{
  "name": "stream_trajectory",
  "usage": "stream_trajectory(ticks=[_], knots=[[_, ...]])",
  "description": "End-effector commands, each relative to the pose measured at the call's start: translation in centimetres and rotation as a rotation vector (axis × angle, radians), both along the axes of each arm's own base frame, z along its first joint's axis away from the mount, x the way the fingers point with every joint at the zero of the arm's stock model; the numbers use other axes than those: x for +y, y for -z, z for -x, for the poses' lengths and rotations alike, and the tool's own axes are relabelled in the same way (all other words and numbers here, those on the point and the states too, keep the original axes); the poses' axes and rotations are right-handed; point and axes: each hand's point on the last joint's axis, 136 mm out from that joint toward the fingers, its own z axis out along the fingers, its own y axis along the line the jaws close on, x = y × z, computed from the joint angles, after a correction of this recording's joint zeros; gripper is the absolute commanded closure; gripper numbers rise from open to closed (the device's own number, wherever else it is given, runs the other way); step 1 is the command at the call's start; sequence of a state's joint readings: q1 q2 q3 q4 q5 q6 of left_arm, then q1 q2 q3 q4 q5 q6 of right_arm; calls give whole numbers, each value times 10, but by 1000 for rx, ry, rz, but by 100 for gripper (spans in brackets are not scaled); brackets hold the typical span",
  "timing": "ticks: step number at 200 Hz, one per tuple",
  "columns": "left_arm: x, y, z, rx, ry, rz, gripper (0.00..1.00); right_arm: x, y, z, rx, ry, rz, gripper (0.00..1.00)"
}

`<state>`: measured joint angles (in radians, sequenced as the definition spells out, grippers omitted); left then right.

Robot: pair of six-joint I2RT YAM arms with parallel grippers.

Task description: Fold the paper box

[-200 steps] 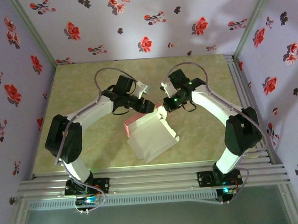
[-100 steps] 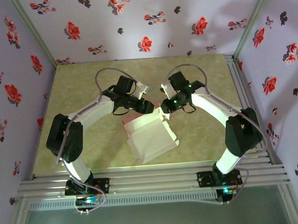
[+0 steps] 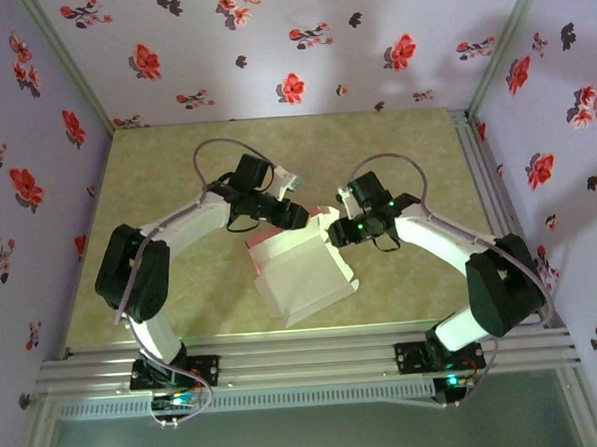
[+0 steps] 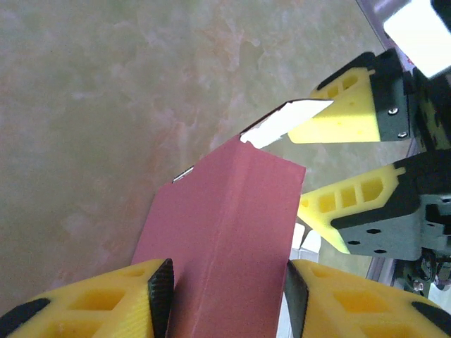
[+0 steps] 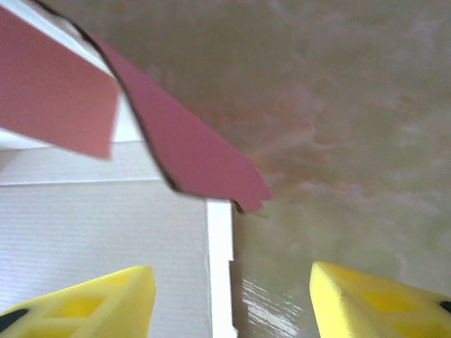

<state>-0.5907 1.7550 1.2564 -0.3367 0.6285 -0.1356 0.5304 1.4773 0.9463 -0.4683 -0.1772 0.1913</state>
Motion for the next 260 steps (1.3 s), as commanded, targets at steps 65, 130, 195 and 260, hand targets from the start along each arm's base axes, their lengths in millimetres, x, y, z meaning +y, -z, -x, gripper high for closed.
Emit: stream_trajectory(ticks=[65, 130, 195, 260], knots=[[0, 11, 1, 16, -5, -8, 53, 1, -8, 22, -15, 349, -303, 90], [0, 8, 1, 5, -9, -5, 54, 24, 34, 14, 38, 410, -360, 100], [0, 9, 0, 3, -10, -2, 55, 3, 78, 22, 75, 488, -220, 100], [1, 10, 1, 4, -10, -4, 55, -10, 103, 33, 121, 528, -154, 100]])
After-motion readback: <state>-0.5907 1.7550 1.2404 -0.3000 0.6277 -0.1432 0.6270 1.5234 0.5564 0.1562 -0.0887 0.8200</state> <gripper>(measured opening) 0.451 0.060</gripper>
